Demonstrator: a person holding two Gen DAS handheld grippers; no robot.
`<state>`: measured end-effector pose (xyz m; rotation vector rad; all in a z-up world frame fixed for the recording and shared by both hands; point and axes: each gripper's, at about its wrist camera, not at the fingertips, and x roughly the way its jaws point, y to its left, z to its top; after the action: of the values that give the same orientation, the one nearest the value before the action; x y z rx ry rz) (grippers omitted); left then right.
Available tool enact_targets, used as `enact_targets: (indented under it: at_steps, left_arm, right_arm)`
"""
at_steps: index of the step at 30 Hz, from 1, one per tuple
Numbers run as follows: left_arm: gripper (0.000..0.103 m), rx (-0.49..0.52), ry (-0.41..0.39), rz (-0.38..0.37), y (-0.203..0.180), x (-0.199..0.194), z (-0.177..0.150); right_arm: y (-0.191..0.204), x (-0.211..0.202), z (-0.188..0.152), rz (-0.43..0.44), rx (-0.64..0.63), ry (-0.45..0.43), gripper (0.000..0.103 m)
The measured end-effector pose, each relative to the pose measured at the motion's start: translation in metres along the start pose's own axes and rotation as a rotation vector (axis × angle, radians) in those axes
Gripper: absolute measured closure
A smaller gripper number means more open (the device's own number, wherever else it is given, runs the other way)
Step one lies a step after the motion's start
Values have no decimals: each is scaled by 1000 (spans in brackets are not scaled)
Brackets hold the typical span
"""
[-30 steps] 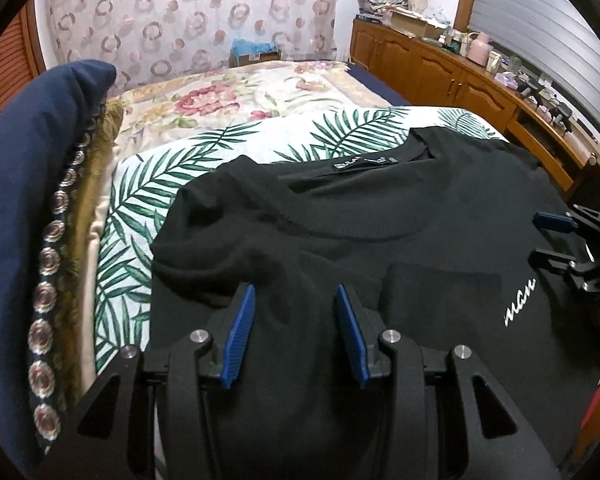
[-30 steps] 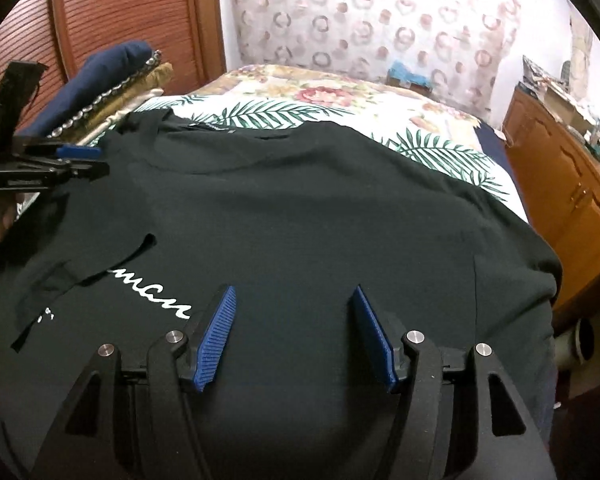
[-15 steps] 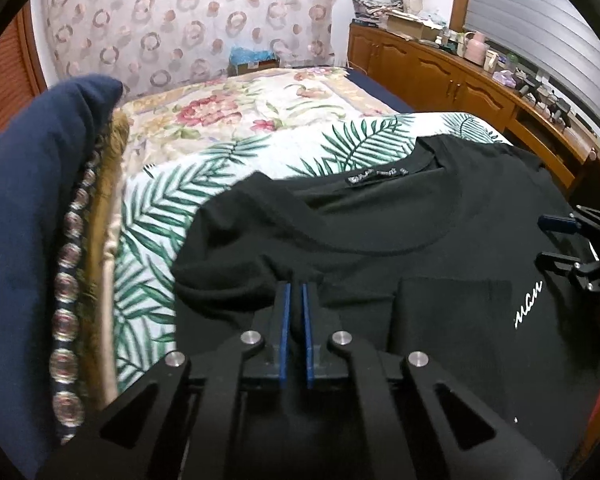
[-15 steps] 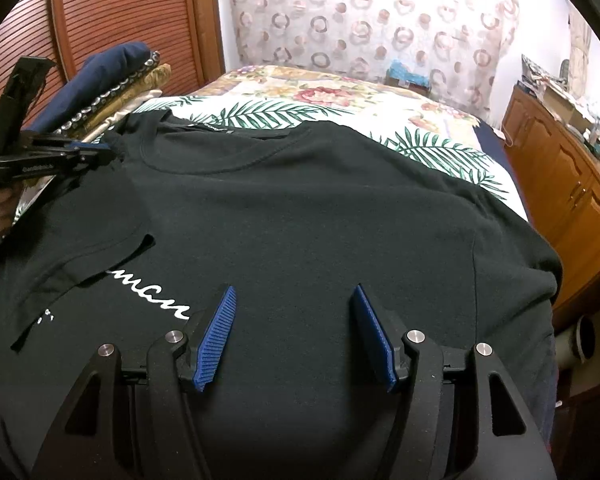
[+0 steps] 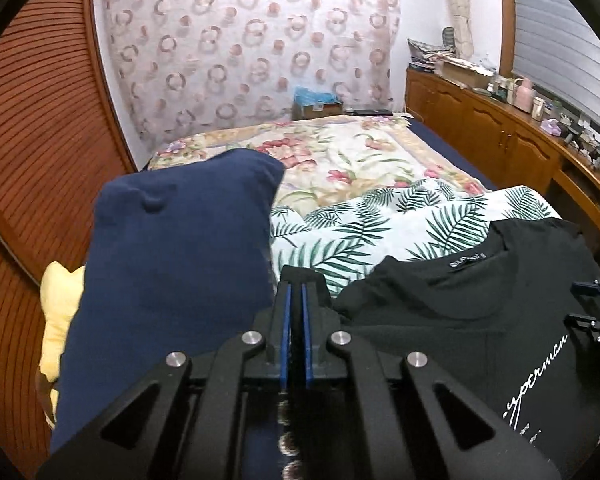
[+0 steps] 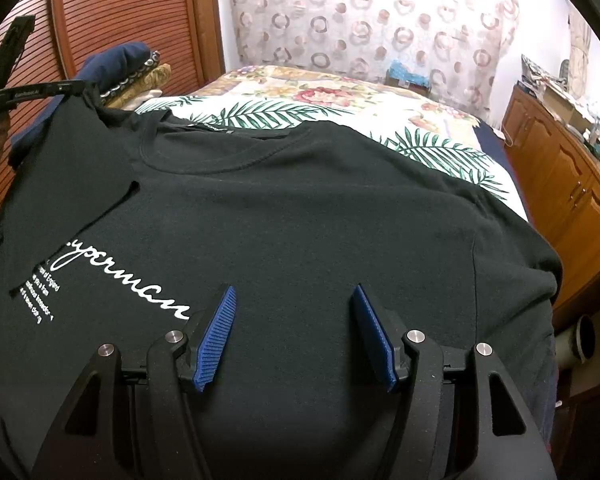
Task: Fold small clothes
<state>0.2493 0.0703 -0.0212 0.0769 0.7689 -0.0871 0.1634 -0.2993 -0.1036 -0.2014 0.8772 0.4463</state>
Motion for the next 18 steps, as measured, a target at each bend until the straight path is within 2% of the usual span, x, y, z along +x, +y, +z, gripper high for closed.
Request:
enact_targets:
  at_steps: [7, 11, 14, 18]
  left_arm:
    - [95, -12, -49, -15, -2, -19, -6]
    - [91, 0, -65, -68, -14, -33, -19]
    - [87, 13, -60, -115, -30, -39, -35]
    - [86, 37, -5, -176, -56, -29, -61]
  right_arm:
    - [1, 0, 0, 0, 0, 0, 40]
    - [0, 0, 0, 0, 0, 0, 40]
    - [0, 0, 0, 0, 0, 0, 40]
    - [1, 0, 0, 0, 0, 0, 40]
